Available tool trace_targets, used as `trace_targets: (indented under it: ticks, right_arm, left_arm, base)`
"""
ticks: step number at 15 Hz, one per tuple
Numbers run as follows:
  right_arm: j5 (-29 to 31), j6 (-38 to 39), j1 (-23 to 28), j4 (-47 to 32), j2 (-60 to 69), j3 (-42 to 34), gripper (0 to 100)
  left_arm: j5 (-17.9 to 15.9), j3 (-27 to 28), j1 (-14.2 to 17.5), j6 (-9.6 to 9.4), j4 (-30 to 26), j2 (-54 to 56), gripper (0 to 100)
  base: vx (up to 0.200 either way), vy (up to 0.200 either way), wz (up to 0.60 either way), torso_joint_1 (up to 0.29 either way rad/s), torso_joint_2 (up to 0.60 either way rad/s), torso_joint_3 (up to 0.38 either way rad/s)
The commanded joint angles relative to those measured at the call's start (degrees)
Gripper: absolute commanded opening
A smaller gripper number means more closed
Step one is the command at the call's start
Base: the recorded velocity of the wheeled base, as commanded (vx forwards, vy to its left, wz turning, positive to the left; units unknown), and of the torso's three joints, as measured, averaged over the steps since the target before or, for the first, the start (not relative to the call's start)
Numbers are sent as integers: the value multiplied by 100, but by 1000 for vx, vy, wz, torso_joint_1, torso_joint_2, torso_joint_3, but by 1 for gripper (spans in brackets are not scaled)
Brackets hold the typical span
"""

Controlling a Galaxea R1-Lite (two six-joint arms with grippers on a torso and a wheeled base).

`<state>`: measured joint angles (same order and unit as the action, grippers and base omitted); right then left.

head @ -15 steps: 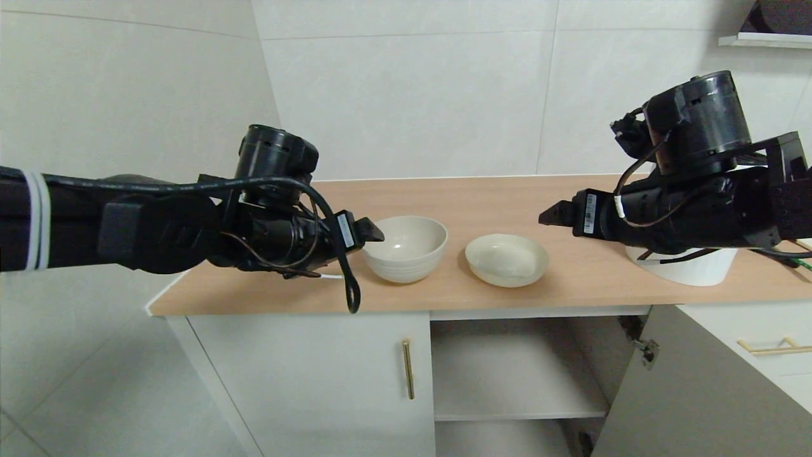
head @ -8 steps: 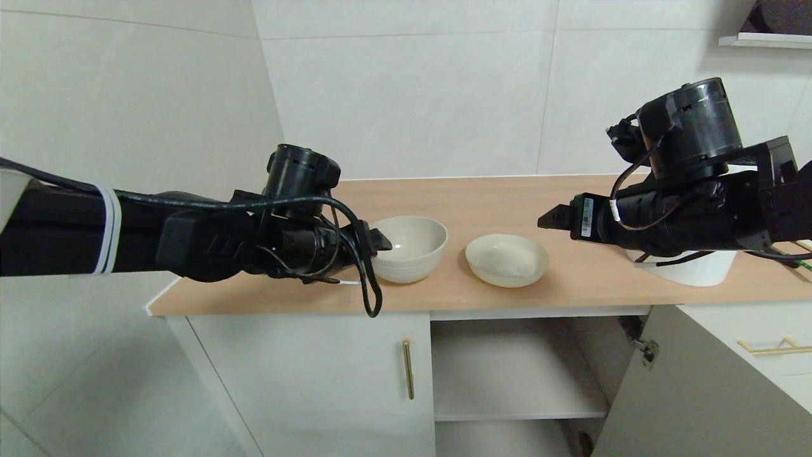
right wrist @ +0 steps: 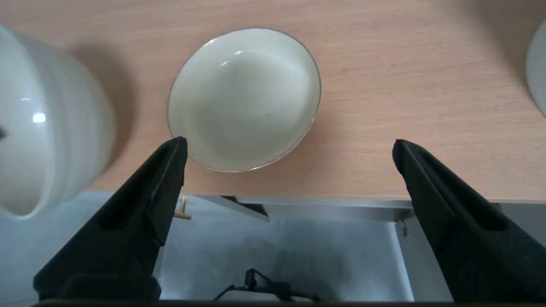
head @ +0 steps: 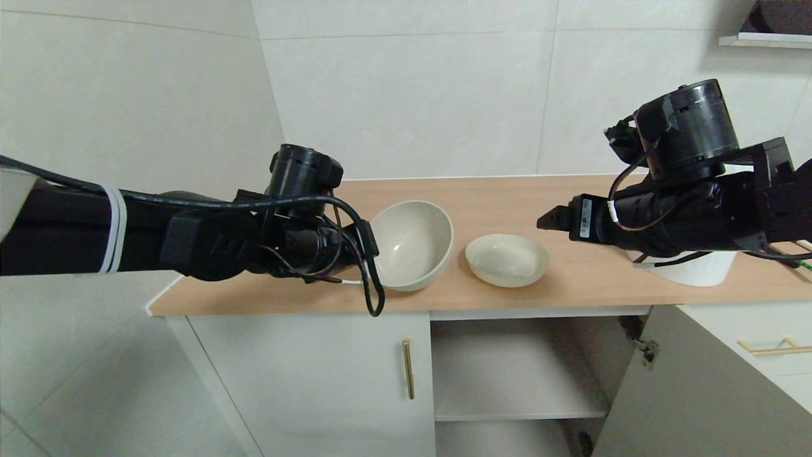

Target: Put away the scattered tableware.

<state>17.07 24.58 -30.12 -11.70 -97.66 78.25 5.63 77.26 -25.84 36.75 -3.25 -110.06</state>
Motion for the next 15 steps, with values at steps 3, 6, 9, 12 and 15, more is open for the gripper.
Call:
trace_targets:
  ticks: [3, 6, 9, 12, 15]
  right_arm:
    - [130, -23, 15, -7, -350, 6, 100]
    - [570, -14, 191, 54, -1001, 164, 100]
    - [992, -14, 358, 318, -1598, 349, 100]
    - [1009, -14, 472, 555, -1827, 410, 100]
    - [1009, -14, 499, 564, -1818, 410, 100]
  left_arm:
    - [-53, -405, -131, -116, -8, 547, 0]
    - [-194, -590, -149, -300, 0, 802, 0]
    - [-203, -590, -149, -300, -8, 819, 0]
    - [-203, -590, -149, -300, -8, 810, 0]
    - [-203, -590, -149, -300, -8, 810, 0]
  base:
    - [0, 0, 0, 0, 0, 0]
    - [0, 0, 0, 0, 0, 0]
    - [0, 0, 0, 0, 0, 0]
    - [0, 0, 0, 0, 0, 0]
    - [0, 0, 0, 0, 0, 0]
